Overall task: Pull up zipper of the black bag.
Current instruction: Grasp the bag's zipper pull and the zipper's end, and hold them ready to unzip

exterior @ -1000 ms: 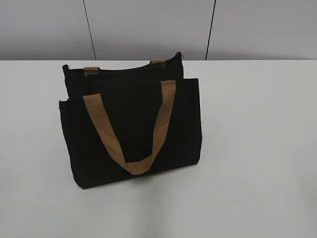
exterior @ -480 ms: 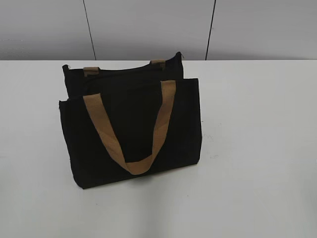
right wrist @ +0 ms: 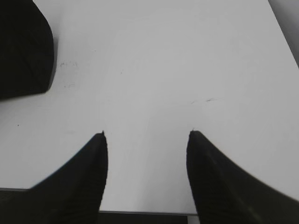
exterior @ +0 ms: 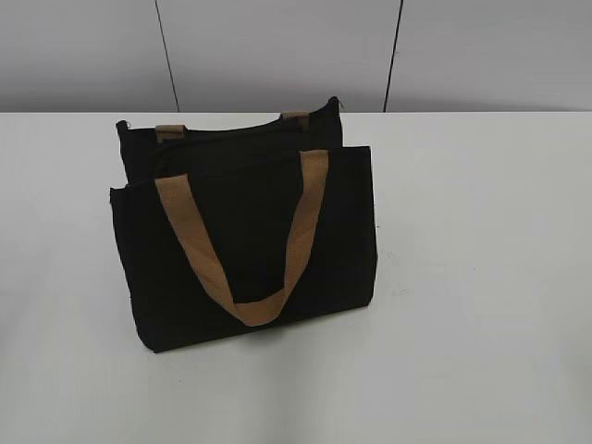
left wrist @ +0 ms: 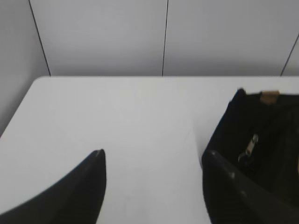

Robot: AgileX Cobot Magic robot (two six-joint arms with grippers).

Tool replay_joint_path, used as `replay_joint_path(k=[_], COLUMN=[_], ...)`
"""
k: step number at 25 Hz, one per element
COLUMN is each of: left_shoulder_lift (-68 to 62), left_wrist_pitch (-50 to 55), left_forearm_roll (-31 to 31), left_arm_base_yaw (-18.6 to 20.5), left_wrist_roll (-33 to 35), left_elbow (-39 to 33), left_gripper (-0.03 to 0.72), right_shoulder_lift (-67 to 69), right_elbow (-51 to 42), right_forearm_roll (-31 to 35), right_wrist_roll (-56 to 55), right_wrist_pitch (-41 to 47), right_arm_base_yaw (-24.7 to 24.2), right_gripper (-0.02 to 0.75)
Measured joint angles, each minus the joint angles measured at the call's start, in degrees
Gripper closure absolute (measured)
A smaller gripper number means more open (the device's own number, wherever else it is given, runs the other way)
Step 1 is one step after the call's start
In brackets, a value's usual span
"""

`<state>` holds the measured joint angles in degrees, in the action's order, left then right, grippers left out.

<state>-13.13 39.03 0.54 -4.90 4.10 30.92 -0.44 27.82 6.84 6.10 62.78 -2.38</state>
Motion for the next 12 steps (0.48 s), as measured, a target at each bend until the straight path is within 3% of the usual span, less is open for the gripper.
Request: replay_joint_path(k=[12], left_shoulder_lift=[-32.26], left_wrist_pitch=[-44.41], left_forearm_roll=[-0.04], left_arm_base_yaw=[0.0], left_wrist_roll=[0.0], left_elbow=[0.0], left_gripper=[0.273], right_shoulder_lift=[0.0], right_elbow=[0.0], right_forearm_roll=[0.0], right_wrist_roll=[0.0], right_wrist_pitch=[0.0], right_arm_base_yaw=[0.0], right_gripper=[0.316])
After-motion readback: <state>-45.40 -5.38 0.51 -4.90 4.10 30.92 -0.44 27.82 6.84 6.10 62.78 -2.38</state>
